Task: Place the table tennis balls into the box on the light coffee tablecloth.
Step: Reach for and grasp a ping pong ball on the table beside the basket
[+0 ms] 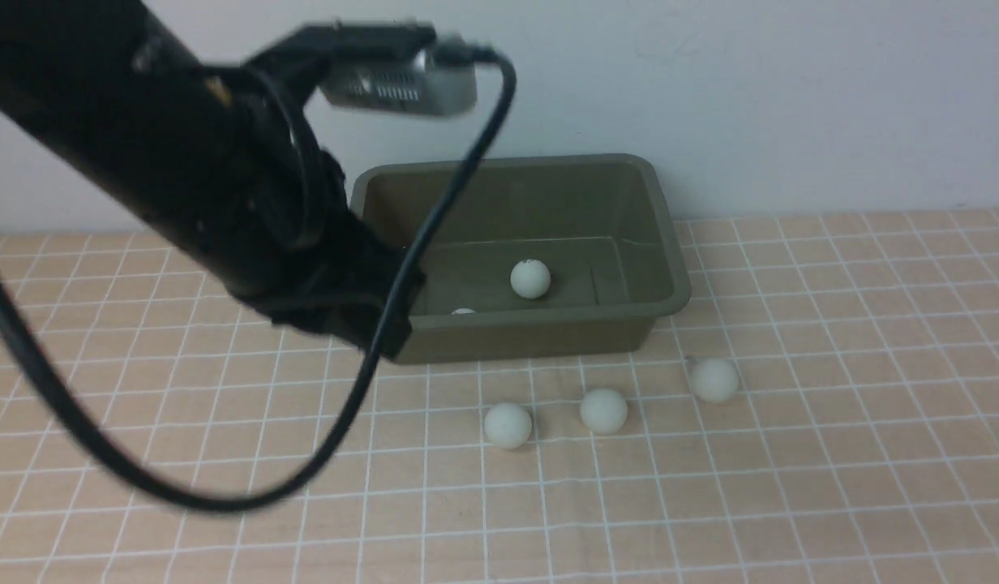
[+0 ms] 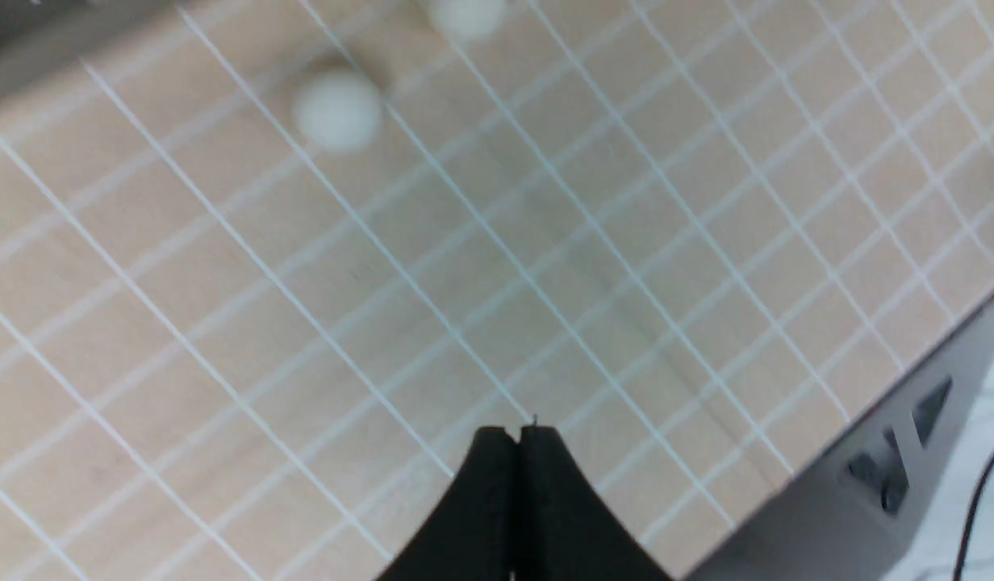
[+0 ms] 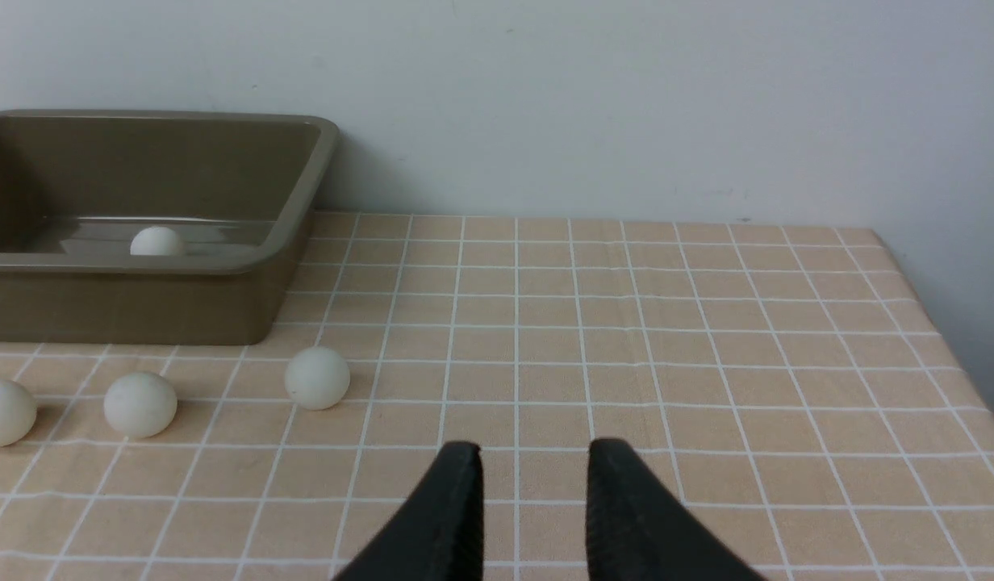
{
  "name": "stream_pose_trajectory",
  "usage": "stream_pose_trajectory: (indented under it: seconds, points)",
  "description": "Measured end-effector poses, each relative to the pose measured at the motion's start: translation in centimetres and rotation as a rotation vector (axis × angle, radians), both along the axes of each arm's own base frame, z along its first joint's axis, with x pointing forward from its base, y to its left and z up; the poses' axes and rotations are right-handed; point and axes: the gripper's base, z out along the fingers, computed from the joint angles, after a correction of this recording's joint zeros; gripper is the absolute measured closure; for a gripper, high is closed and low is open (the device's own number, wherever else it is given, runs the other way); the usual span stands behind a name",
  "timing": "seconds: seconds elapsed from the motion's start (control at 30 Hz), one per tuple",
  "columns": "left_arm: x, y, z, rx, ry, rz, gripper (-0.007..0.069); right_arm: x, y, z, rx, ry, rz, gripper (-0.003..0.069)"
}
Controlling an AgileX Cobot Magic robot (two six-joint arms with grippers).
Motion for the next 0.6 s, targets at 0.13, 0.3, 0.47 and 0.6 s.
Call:
stream_pose_trajectory:
  seconds: [0.13,0.3,0.47,0.6]
  points:
    - [-2.1,-1.4,-3.0,0.021,0.026,-0.05,0.0693,0.0,0.0,0.0,0.0,0.0,0.0,0.048]
    - [-0.6,-3.4,-6.3,0.08,-0.196,-0.063,0.0692,0.0,0.0,0.0,0.0,0.0,0.0,0.048]
    - [2.0,-4.8,-9.9,0.197,-0.294,-0.126,0.0655,0.0,0.0,0.0,0.0,0.0,0.0,0.048]
    - [3.3,-5.5,-12.2,0.236,-0.303,-0.151,0.0561,0.0,0.0,0.0,0.0,0.0,0.0,0.048]
